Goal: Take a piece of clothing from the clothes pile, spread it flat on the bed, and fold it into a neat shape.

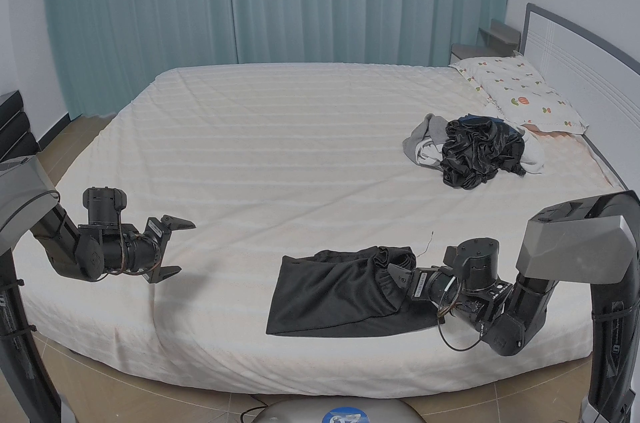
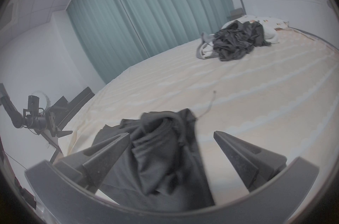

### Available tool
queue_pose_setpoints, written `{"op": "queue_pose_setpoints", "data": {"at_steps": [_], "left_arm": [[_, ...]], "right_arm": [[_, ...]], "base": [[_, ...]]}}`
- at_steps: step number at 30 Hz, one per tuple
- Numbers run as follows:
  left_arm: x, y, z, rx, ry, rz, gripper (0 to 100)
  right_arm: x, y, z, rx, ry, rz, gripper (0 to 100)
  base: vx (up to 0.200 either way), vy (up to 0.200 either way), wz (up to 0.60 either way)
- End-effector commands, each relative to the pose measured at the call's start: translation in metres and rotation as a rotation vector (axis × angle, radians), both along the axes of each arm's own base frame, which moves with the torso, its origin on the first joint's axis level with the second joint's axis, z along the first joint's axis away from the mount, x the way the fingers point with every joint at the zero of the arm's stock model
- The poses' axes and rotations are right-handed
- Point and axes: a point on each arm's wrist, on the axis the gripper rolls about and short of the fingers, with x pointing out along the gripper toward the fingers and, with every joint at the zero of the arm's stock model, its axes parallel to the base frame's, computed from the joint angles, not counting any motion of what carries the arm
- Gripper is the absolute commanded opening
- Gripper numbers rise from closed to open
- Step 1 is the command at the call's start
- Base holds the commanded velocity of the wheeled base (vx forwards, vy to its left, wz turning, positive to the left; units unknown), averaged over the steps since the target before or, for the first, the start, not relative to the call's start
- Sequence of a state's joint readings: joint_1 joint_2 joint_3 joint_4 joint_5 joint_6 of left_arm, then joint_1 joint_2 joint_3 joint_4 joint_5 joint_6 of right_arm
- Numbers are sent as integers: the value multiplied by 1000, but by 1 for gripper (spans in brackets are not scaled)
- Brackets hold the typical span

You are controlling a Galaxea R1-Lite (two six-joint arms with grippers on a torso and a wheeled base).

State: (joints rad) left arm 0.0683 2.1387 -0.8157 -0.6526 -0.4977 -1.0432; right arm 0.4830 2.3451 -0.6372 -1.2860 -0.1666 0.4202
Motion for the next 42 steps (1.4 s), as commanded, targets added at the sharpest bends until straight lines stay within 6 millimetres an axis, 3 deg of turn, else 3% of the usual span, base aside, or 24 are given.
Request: {"op": "queue_pose_setpoints", "data": {"at_steps": [1,10,15,28,37,42], "left_arm": [[1,-4,-6,5,15,-6,100],[-1,-6,-9,42,8,-34,100],[-1,-6,-10,45,12,-32,100],[0,-8,-11,52,14,-30,100],[0,-8,-11,52,12,-30,100],[1,-8,-11,52,12,-30,100]], "right_arm": [[22,22,-2,-124,14,-24,100],[28,18,-24,-273,62,-79,100],[20,5,-18,-283,75,-102,100],[-6,-63,-9,-228,141,-159,100],[-16,-91,-13,-138,141,-108,100],[-13,-105,-2,-67,75,-82,100]], "base": [[0,0,0],[0,0,0],[0,0,0],[0,0,0],[0,0,0],[0,0,0]]}}
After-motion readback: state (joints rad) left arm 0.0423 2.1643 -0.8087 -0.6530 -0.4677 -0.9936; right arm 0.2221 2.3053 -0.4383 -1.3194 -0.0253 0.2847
